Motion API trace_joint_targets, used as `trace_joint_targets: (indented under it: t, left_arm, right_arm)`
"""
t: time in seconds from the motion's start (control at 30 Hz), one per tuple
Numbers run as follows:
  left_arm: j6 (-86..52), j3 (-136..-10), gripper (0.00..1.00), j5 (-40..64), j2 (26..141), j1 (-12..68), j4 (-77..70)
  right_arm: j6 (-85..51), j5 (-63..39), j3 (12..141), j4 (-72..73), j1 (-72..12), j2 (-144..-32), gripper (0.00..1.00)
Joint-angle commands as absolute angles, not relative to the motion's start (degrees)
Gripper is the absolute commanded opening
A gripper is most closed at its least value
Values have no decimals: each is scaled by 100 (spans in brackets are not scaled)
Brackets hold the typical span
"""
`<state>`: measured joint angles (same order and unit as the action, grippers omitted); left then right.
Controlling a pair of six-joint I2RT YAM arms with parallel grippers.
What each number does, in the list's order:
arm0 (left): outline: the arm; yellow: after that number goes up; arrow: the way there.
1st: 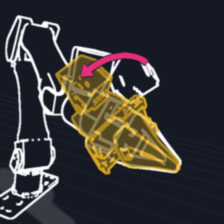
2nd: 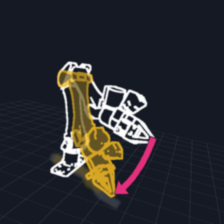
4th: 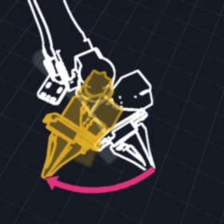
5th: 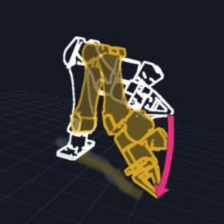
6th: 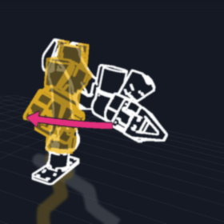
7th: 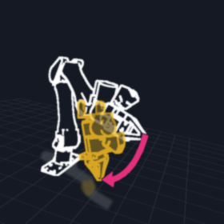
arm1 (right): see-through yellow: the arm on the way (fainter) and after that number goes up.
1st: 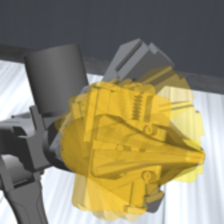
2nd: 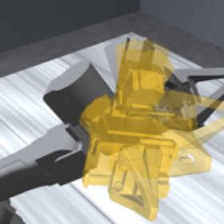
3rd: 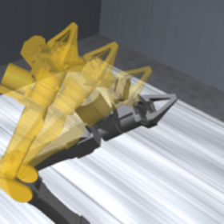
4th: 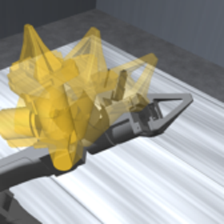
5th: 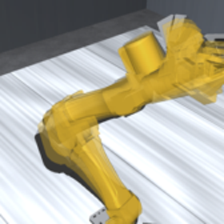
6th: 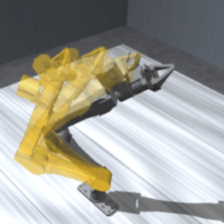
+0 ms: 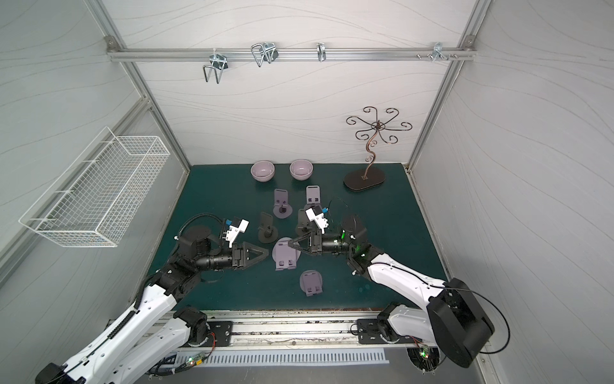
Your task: Open the phone stand
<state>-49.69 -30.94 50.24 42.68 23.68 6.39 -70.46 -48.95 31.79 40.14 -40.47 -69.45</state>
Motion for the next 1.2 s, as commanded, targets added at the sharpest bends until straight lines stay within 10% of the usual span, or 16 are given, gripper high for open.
trace_joint_targets:
  t: [0.0,0.8,1.0,1.17]
  left_arm:
    - [-5120,-3323,54,5090,4298,2460,-25]
    - [-5364,-3170,33,5234,4665,2552,-565]
    - [-5465,-3219,1,5341,4739,2593,-640]
    - [-5781,-3369,0,5547,5052,2601,-391]
  right_arm:
    - [-7899,-5047,3044,5587,-4032,-7259,0]
    - [-8899,-5225,3230,7929,-4536,-8363,0]
    - [-8868,-5271,3354,7931,-4656,-8490,0]
    - [-8959,-5401,3600,7930,-4636,-8386,0]
